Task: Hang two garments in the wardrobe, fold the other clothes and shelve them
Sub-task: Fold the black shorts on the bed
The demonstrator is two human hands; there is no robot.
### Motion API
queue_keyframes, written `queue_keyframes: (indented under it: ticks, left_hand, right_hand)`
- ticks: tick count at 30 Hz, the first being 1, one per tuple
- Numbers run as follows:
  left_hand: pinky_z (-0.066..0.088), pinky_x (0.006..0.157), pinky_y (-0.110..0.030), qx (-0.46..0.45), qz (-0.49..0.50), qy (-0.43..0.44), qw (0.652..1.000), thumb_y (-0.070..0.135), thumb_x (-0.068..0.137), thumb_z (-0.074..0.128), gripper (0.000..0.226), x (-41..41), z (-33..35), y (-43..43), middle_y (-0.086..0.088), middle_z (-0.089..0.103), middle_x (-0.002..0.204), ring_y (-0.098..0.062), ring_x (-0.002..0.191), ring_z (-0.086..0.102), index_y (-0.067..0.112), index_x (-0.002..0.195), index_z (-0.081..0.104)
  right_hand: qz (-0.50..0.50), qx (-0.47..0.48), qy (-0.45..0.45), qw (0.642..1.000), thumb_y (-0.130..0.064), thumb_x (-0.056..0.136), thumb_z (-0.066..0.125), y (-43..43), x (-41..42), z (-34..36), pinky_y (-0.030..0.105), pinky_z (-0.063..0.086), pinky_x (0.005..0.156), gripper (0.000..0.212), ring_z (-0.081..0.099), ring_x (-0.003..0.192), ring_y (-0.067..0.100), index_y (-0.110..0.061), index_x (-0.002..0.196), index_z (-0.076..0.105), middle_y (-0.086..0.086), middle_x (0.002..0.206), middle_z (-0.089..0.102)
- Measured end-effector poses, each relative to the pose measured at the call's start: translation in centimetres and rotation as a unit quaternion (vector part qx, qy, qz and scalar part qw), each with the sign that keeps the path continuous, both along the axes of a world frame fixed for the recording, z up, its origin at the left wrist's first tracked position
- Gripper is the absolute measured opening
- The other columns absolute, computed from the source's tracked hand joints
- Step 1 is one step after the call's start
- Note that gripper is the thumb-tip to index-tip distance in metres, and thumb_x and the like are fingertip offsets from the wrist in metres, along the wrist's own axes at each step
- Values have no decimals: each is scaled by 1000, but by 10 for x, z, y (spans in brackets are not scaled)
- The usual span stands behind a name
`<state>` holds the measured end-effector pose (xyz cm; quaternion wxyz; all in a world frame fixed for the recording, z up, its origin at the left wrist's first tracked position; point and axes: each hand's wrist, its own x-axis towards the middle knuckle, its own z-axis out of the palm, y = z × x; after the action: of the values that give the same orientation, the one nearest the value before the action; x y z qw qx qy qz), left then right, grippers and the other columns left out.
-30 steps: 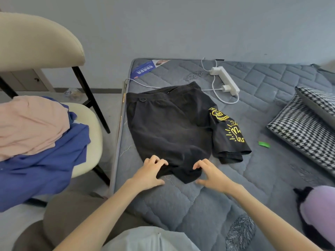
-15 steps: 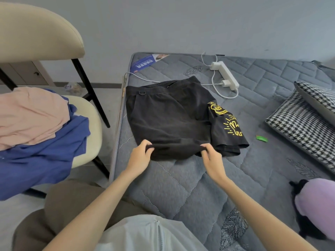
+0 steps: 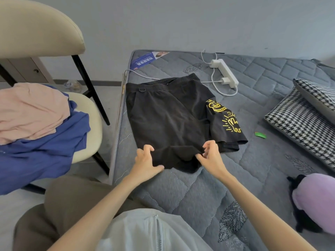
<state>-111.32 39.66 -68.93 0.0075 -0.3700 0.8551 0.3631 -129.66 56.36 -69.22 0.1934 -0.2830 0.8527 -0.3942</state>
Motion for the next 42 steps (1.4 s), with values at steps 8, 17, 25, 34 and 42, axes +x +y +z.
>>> queue_keyframes:
  ticks: [8,17,25,34,42]
  left_hand:
    - [36,102,-38,-125,-33,-87,988,48,79,70,79,-8,-32,26,-18,3,150,-35,131,25,26,138,23]
    - [36,88,-35,-195,56,24,979,23,90,60,13,-10,-25,22,-9,37,125,-25,108,38,15,101,59]
    - [45,80,-27,-152,56,212,964,12,97,46,20,2,35,-2,-2,58,104,-17,89,56,13,108,62]
    - [49,73,-34,-41,-57,69,995,50,90,52,31,10,18,7,8,55,96,-13,85,55,24,105,45]
    - [31,60,-11,-139,-162,54,975,2,82,59,34,31,13,11,8,42,102,-12,93,45,24,98,38]
  right_hand:
    - [-79,38,-16,996,-3,83,66,1,29,-32,28,36,83,36,37,103,20,-11,111,44,3,107,48]
    - [-111,-99,-69,986,10,88,38,-2,17,7,18,49,69,33,54,83,14,-19,94,51,-1,90,58]
    - [-60,-104,124,985,18,73,43,17,8,42,23,41,85,45,52,95,12,-15,97,61,-5,96,60]
    - [-32,67,164,984,22,72,42,49,2,11,22,23,89,50,28,107,20,-11,107,58,8,121,42]
    - [-78,1,124,989,15,85,40,74,-1,-3,27,39,77,36,52,85,20,-12,94,63,7,99,55]
